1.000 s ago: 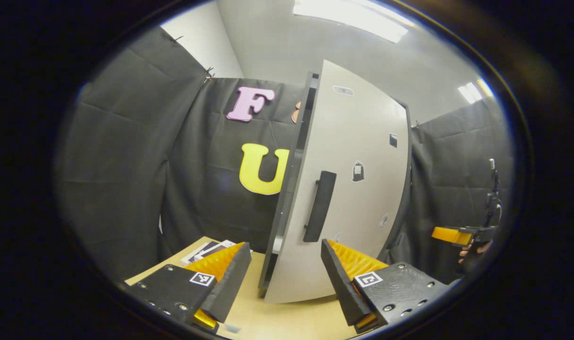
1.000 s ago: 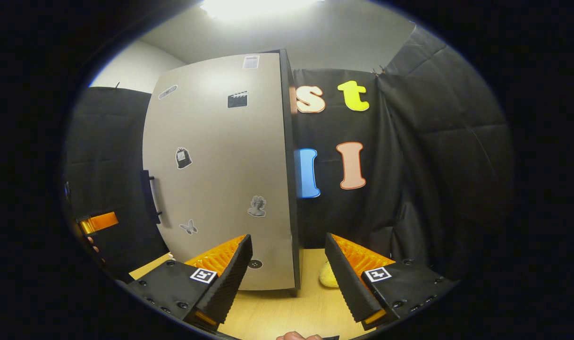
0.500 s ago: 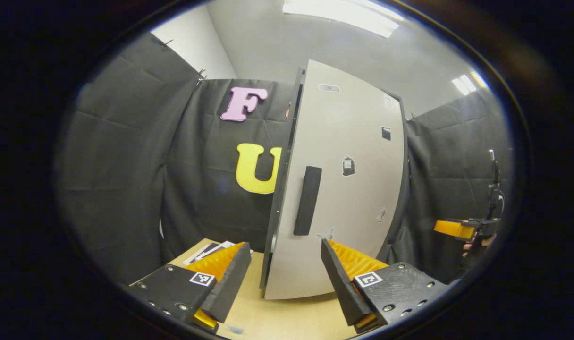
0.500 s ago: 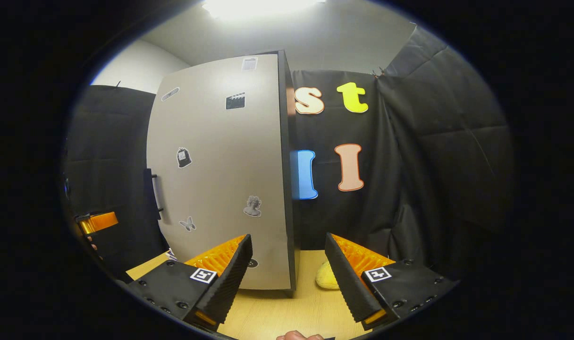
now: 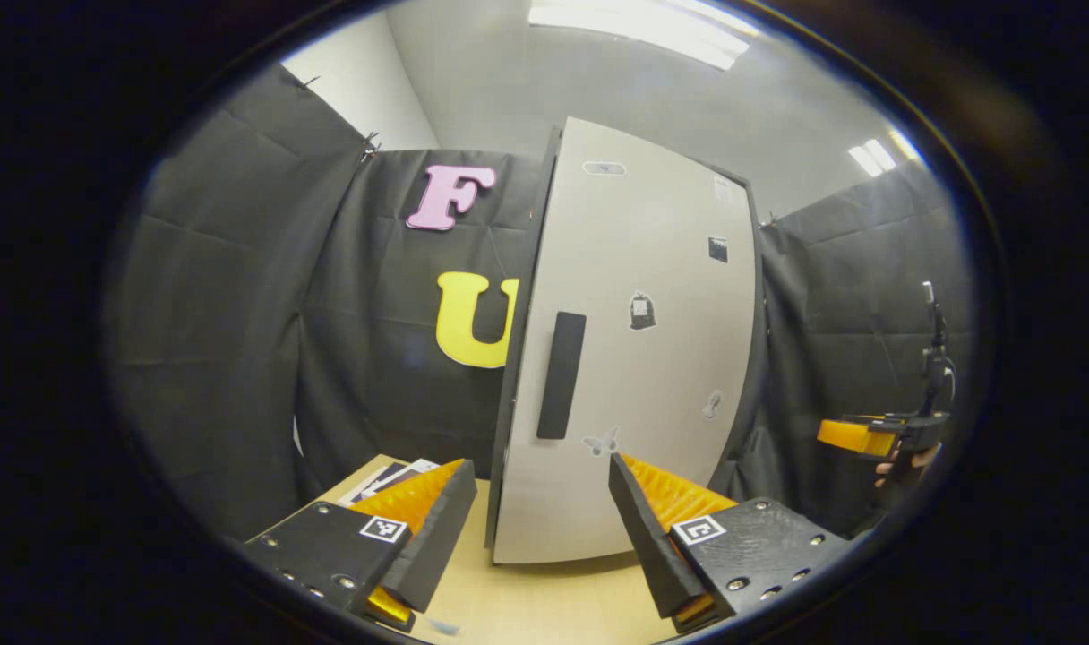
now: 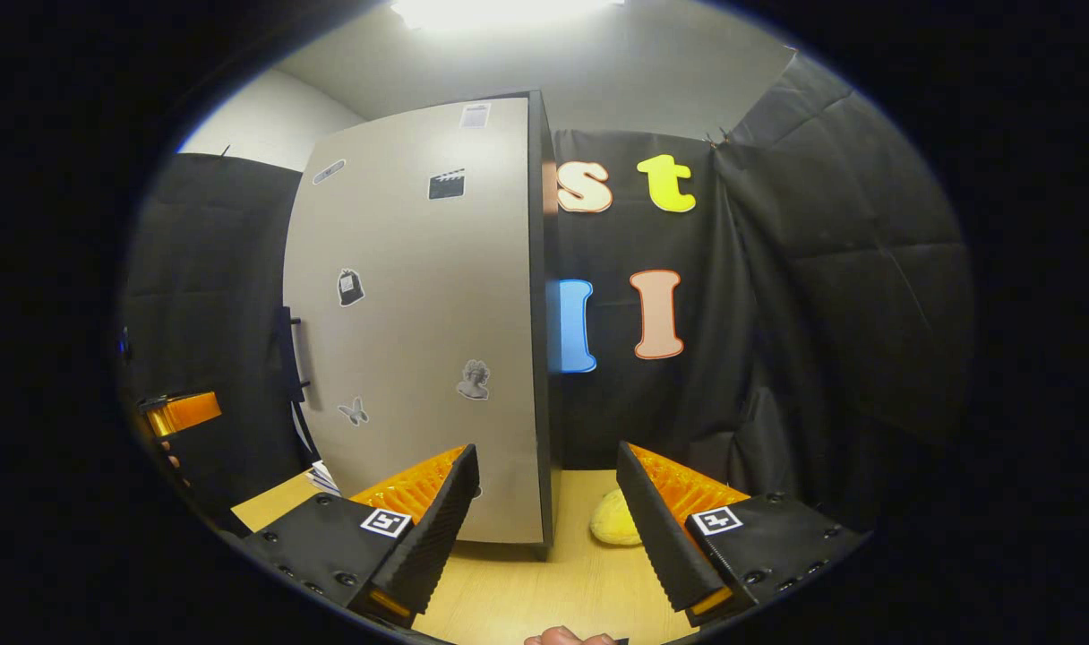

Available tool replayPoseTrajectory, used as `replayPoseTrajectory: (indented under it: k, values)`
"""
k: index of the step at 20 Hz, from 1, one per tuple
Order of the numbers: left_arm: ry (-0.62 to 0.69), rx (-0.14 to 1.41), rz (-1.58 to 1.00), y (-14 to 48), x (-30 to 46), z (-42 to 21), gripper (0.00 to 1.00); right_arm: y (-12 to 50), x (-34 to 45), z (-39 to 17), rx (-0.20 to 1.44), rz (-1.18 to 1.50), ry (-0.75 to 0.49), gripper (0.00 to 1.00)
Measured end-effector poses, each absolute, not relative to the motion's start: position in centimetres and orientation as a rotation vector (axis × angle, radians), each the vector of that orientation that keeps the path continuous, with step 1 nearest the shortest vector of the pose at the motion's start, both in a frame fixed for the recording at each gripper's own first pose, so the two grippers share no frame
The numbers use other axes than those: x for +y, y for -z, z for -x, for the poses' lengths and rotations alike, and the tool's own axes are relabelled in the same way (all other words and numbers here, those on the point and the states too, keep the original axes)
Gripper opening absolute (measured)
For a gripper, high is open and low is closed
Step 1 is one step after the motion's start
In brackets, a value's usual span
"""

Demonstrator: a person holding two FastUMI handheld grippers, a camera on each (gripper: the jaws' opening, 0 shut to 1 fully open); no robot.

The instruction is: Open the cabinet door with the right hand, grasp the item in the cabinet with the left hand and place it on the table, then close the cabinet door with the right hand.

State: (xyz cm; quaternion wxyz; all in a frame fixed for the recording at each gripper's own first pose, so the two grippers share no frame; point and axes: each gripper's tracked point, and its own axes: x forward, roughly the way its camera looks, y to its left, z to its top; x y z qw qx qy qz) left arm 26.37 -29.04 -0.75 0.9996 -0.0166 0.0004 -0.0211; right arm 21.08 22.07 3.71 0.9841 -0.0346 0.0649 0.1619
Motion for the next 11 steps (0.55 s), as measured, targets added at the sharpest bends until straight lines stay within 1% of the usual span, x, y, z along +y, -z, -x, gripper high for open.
replayPoseTrajectory:
  k: [1,2,7,8,9,11]
  values:
    - [0.042,0.002,0.029,0.9,-29.1,-26.3,0.88,-3.7,21.9,-21.1,0.134,0.057,-0.323,0.98]
    - [0.043,0.005,0.027,0.9,-29.2,-26.3,0.91,-3.7,21.8,-21.1,0.139,0.044,-0.320,0.98]
    - [0.043,0.021,0.028,1.1,-29.6,-26.3,0.92,-3.2,21.6,-21.1,0.163,0.026,-0.337,0.98]
    - [0.051,0.020,0.048,1.1,-29.9,-26.3,0.88,-3.1,21.4,-21.0,0.164,0.023,-0.332,0.98]
    - [0.062,0.015,0.069,1.0,-30.2,-26.4,0.92,-2.9,21.3,-20.8,0.169,0.016,-0.334,0.98]
    - [0.067,0.016,0.086,1.0,-30.4,-26.4,0.92,-2.4,21.2,-20.8,0.184,0.005,-0.331,0.98]
